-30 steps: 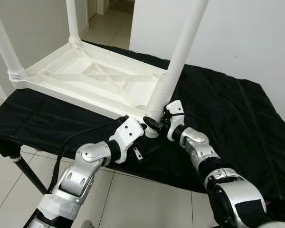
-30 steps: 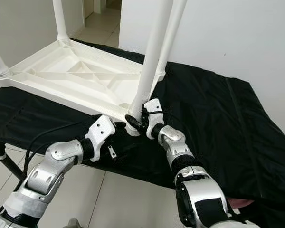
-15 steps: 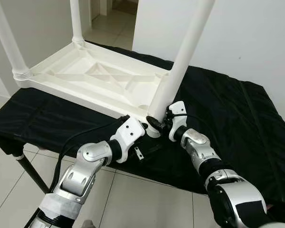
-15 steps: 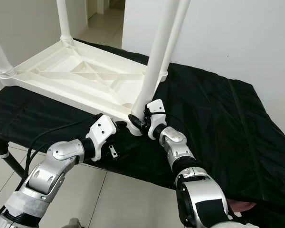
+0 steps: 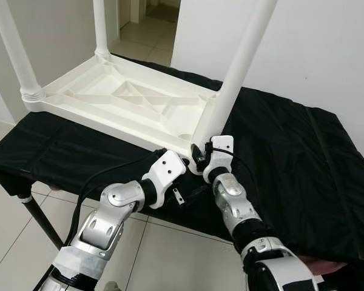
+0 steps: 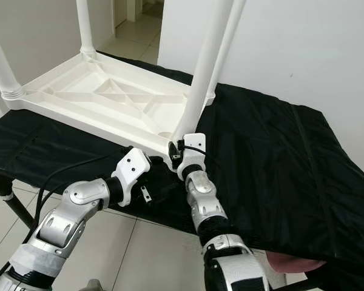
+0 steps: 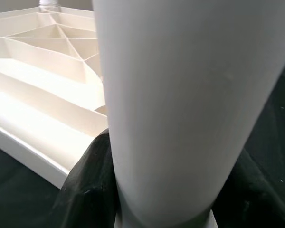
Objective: Building children table
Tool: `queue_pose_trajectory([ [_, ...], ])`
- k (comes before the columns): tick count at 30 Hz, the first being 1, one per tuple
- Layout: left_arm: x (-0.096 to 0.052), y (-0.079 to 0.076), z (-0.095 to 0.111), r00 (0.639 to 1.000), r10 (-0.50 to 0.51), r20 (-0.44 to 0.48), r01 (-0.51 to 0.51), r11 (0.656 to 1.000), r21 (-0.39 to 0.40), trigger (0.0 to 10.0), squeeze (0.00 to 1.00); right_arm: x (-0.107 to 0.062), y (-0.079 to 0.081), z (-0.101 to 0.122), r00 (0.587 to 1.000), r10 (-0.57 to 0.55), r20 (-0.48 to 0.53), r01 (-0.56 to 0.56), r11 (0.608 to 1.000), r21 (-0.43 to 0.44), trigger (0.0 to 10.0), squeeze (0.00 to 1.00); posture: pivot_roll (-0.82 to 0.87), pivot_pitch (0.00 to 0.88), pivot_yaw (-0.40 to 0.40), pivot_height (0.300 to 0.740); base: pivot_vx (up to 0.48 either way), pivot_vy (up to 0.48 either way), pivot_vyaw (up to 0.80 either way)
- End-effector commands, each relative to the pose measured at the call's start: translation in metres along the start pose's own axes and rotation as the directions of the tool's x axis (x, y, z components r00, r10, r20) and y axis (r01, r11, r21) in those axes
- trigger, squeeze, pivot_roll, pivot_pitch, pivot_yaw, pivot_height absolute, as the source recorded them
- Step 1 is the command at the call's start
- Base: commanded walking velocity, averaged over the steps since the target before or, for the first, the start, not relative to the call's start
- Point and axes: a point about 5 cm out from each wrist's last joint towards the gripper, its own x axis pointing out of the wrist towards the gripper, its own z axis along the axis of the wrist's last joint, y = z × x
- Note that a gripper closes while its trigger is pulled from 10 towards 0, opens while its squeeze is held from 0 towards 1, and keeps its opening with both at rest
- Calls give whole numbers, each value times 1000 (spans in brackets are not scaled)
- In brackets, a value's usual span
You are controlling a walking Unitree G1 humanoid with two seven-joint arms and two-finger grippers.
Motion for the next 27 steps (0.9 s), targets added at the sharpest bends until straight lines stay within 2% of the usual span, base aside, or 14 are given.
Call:
queue_pose_trajectory([
  [1, 5, 1, 1, 999, 43, 3, -43, 999, 11, 10000, 0, -7, -3, -16, 998, -23, -66, 21, 999, -36, 10000, 0, 55, 0, -155, 740, 0, 0, 0],
  [8, 4, 0, -1, 999, 34, -2, -34, 999, 11, 10000, 0, -11, -7, -16, 997, -33, -73, 30, 999, -40, 10000, 0, 51, 0, -148, 740, 0, 0, 0],
  [9, 4, 0, -1, 999, 35, -4, -35, 999, 11, 10000, 0, -12, -7, -17, 996, -37, -75, 35, 999, -35, 10000, 965, 51, 0, -148, 740, 0, 0, 0],
  [11, 4, 0, -1, 999, 35, -4, -35, 999, 11, 10000, 0, -12, -7, -17, 996, -37, -75, 35, 999, -35, 10000, 965, 51, 0, -148, 740, 0, 0, 0],
  [12, 4, 0, -1, 999, 36, -5, -36, 999, 11, 10000, 0, -13, -7, -16, 996, -37, -75, 36, 999, -23, 10000, 1000, 51, 0, -148, 740, 0, 0, 0],
  [17, 4, 0, -1, 999, 36, -5, -36, 999, 9, 10000, 0, -15, -12, -12, 999, -22, -47, 21, 1000, -10, 10000, 1000, 51, 0, -148, 740, 0, 0, 0],
  [19, 4, 0, -1, 999, 39, -2, -39, 999, 9, 10000, 0, -17, -29, -9, 999, -3, -42, 1, 1000, -28, 10000, 1000, 50, 0, -154, 740, 0, 0, 0],
  [20, 4, 0, -1, 999, 39, -2, -39, 999, 9, 10000, 0, -17, -29, -9, 999, -3, -42, 1, 1000, -28, 10000, 1000, 50, 0, -154, 740, 0, 0, 0],
  [21, 4, 0, -1, 999, 41, -1, -41, 999, 9, 10000, 0, -18, -37, -8, 999, 19, -40, -20, 999, -38, 10000, 847, 50, 0, -154, 740, 0, 0, 0],
  [22, 3, 0, -1, 999, 42, 0, -42, 999, 9, 10000, 0, -18, -43, -6, 998, 45, -33, -47, 998, -46, 10000, 4, 50, 0, -154, 740, 0, 0, 0],
  [24, 3, 0, -1, 999, 42, 0, -42, 999, 9, 10000, 0, -18, -43, -6, 998, 45, -33, -47, 998, -46, 10000, 4, 50, 0, -154, 740, 0, 0, 0],
  [26, 3, 0, -1, 999, 43, 0, -43, 999, 8, 10000, 0, -15, -49, 0, 988, 155, -19, -156, 986, -59, 10000, 0, 47, 0, -152, 740, 0, 0, 0],
  [27, 3, 0, -1, 999, 43, 0, -43, 999, 8, 10000, 0, -15, -49, 0, 988, 155, -19, -156, 986, -59, 10000, 0, 47, 0, -152, 740, 0, 0, 0],
])
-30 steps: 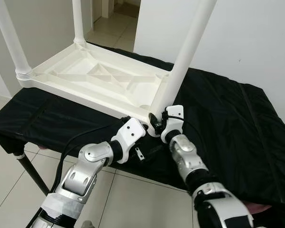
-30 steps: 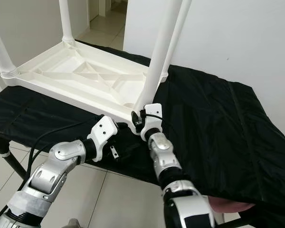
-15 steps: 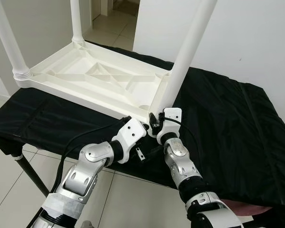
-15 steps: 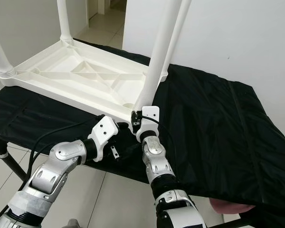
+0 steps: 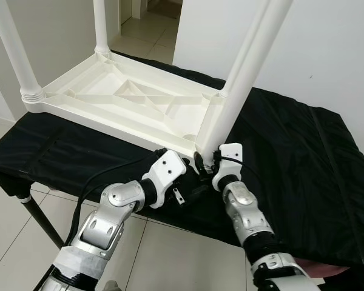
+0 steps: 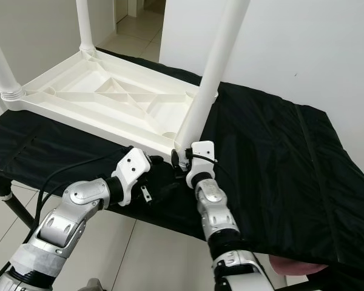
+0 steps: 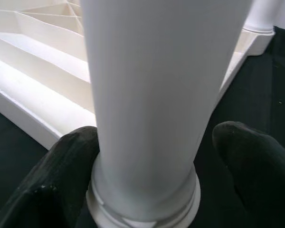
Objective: Building children table
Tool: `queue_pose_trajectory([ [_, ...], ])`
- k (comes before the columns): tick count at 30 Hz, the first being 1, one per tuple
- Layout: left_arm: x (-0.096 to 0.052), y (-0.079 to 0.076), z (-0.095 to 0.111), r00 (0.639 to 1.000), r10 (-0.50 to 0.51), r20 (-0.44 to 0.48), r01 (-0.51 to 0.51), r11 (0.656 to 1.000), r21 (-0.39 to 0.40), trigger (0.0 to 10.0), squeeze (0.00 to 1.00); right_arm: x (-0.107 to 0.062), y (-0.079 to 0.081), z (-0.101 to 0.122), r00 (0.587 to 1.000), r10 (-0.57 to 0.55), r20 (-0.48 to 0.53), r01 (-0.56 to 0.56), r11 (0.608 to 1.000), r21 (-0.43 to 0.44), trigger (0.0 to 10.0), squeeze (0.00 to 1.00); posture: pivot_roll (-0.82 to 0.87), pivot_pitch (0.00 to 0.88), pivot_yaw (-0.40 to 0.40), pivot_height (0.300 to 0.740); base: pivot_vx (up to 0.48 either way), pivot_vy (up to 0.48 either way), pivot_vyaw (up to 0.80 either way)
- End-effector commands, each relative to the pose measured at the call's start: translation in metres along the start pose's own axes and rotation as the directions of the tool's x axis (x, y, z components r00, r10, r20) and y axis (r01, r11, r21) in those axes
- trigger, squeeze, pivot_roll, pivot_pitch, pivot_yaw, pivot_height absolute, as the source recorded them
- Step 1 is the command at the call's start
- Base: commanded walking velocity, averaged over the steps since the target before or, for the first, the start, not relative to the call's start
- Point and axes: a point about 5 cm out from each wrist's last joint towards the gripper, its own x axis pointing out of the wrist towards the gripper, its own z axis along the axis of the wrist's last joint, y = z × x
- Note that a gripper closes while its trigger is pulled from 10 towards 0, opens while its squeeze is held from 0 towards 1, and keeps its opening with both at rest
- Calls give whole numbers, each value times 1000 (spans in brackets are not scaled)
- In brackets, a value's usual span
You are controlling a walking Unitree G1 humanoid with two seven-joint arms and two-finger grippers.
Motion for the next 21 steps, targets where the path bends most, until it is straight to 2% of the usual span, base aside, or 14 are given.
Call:
queue_pose_trajectory([
  [1, 3, 1, -1, 999, 41, -4, -41, 999, 2, 10000, 0, 1, -11, 4, 996, 91, 13, -91, 996, -24, 10000, 0, 45, 0, -146, 740, 0, 0, 0],
  [2, 3, 1, -1, 999, 41, -4, -41, 999, 2, 10000, 0, 1, -11, 4, 996, 91, 13, -91, 996, -24, 10000, 0, 45, 0, -146, 740, 0, 0, 0],
  [3, 3, 2, -1, 999, 41, -5, -41, 999, 3, 10000, 0, 5, -12, 7, 986, 167, 8, -166, 985, -50, 10000, 0, 46, 0, -142, 740, 0, 0, 0],
  [4, 3, 2, -1, 999, 41, -5, -41, 999, 3, 10000, 0, 5, -12, 7, 986, 167, 8, -166, 985, -50, 10000, 0, 46, 0, -142, 740, 0, 0, 0],
  [7, 3, 4, 1, 999, 42, -5, -42, 999, 9, 10000, 0, 16, -8, 13, 957, 290, -23, -291, 952, -101, 10000, 0, 47, 0, -128, 740, 0, 0, 0],
  [9, 2, 5, 1, 999, 42, -5, -42, 999, 10, 10000, 0, 18, -7, 13, 953, 302, -28, -304, 947, -103, 10000, 0, 47, 0, -128, 740, 0, 0, 0],
  [12, 1, 7, 2, 999, 51, -7, -51, 999, 14, 10000, 0, 28, 5, 15, 924, 374, -78, -381, 918, -108, 10000, 0, 67, 0, -124, 740, 0, 0, 0],
  [16, -1, 8, 3, 998, 57, -10, -57, 998, 17, 10000, 0, 30, 9, 11, 909, 398, -120, -410, 907, -94, 10000, 0, 77, 0, -124, 740, 0, 0, 0],
  [17, -2, 8, 2, 998, 60, -11, -60, 998, 17, 10000, 0, 31, 10, 9, 908, 396, -134, -409, 908, -90, 0, 0, 86, 0, -129, 740, 0, 0, 0],
  [21, -5, 9, 2, 997, 77, -14, -76, 997, 15, 10000, 0, 30, 10, 4, 896, 412, -166, -427, 902, -66, 0, 0, 94, 0, -133, 740, 0, 0, 0],
])
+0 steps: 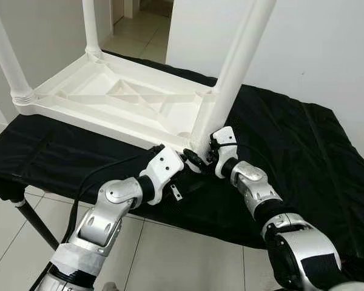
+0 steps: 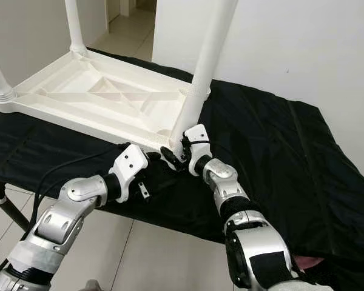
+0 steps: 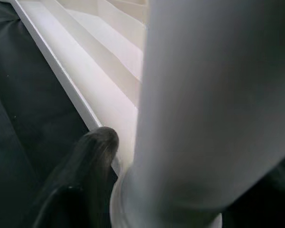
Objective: Building children table
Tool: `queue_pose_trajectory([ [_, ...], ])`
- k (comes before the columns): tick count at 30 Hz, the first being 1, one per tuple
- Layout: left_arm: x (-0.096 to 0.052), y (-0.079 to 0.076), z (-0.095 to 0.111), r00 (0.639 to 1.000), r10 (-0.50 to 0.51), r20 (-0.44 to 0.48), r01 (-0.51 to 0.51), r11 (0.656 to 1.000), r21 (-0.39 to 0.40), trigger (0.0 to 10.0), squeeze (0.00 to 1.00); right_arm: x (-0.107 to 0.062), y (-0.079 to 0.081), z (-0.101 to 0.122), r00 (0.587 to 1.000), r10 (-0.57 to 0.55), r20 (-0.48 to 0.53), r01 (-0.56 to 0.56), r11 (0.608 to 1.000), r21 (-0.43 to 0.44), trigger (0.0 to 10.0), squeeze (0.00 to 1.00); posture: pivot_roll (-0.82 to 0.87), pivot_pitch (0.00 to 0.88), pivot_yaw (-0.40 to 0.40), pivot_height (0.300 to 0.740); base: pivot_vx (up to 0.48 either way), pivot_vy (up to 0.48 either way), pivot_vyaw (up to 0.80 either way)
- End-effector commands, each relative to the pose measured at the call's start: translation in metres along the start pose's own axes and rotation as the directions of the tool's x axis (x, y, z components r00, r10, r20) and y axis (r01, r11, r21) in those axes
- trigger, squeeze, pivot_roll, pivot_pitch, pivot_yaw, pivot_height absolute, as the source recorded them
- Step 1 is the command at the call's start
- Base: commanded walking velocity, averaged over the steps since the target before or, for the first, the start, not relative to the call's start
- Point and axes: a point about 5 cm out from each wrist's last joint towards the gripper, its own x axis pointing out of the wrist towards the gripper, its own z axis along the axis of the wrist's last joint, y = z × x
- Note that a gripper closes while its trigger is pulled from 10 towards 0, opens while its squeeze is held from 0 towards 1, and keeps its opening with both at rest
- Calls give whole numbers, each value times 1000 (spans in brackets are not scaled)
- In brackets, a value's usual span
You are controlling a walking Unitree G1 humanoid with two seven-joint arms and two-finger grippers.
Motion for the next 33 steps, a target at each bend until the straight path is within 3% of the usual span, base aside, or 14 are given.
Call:
queue_pose_trajectory([
  [1, -2, 2, -1, 998, 59, -12, -59, 998, -2, 10000, 0, 0, 6, -11, 997, 50, -57, -49, 999, 22, 0, 0, 102, 0, -138, 740, 0, 0, 0],
  [15, 0, 0, -1, 999, 51, -9, -51, 999, -10, 10000, 0, -11, -4, -18, 999, 28, -45, -27, 999, 42, 0, 0, 80, 0, -134, 740, 0, 0, 0],
  [16, 0, 0, -1, 999, 49, -8, -50, 999, -10, 10000, 0, -12, -6, -17, 999, 10, -40, -9, 999, 42, 3961, 0, 74, 0, -134, 740, 0, 0, 0],
  [17, 0, -1, -1, 999, 48, -8, -48, 999, -11, 10000, 0, -13, -8, -17, 999, -17, -35, 19, 998, 53, 10000, 0, 71, 0, -133, 740, 0, 0, 0],
  [22, 0, -2, -1, 999, 43, -8, -43, 999, -18, 10000, 0, -16, -16, -16, 989, -144, -22, 144, 989, 38, 10000, 0, 61, 0, -132, 740, 0, 0, 0],
  [30, 1, -4, -2, 999, 36, -8, -36, 999, -20, 10000, 0, -14, -11, -15, 963, -270, 6, 270, 962, 47, 10000, 0, 57, 0, -131, 740, 0, 0, 0],
  [32, 2, -4, -2, 999, 34, -8, -34, 999, -21, 10000, 0, -12, -7, -15, 946, -325, 10, 323, 943, 79, 10000, 0, 54, 0, -133, 740, 0, 0, 0],
  [33, 2, -5, -2, 1000, 30, -8, -30, 999, -22, 10000, 0, -12, 2, -18, 878, -478, -16, 476, 871, 121, 10000, 0, 58, 0, -139, 740, 0, 0, 0],
])
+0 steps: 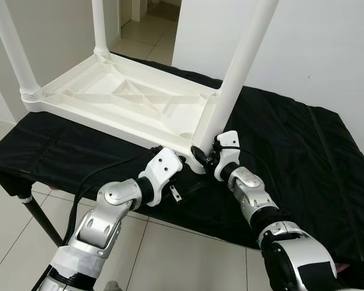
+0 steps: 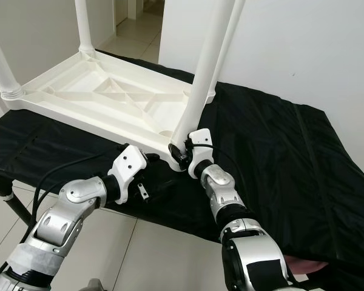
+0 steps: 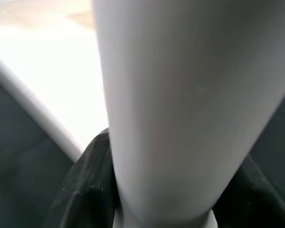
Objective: Building children table
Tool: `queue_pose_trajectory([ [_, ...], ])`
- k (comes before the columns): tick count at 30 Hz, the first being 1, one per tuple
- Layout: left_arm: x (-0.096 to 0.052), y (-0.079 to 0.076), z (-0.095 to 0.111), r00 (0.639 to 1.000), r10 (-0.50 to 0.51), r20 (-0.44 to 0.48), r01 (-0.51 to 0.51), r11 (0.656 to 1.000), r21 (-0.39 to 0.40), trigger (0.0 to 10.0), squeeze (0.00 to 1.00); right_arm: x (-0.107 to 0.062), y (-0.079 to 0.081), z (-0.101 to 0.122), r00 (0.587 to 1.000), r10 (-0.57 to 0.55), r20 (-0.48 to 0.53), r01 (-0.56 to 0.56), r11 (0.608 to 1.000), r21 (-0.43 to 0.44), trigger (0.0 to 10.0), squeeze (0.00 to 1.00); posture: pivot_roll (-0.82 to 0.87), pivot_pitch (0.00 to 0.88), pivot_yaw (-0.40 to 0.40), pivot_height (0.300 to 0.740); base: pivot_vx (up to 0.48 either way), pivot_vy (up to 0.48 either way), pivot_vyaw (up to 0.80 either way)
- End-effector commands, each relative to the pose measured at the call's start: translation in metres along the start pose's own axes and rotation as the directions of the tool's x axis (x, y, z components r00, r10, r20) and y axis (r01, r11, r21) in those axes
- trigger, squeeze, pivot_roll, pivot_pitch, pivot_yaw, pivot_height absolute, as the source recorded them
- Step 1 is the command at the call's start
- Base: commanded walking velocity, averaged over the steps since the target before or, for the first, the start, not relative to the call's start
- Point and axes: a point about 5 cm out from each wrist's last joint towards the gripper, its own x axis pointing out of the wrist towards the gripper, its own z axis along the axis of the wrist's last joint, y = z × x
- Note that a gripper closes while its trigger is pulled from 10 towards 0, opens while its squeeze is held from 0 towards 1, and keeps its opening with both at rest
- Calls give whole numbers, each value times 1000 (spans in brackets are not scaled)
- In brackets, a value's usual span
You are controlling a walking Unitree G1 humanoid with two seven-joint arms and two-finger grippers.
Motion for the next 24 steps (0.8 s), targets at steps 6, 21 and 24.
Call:
queue_pose_trajectory([
  [6, 2, -3, 0, 1000, 25, -5, -25, 1000, 0, 10000, 0, -13, 8, -17, 938, -335, -86, 333, 942, -31, 10000, 0, 65, 0, -146, 740, 0, 0, 0],
  [21, 3, -5, -1, 1000, 24, -7, -24, 1000, 0, 10000, 0, -13, 20, -11, 959, -272, -74, 275, 961, 22, 10000, 1000, 72, 0, -152, 740, 0, 0, 0],
  [24, 2, -6, -1, 1000, 29, -5, -29, 1000, -2, 10000, 0, -18, 18, -7, 965, -257, -59, 260, 964, 53, 10000, 1000, 73, 0, -156, 740, 0, 0, 0],
])
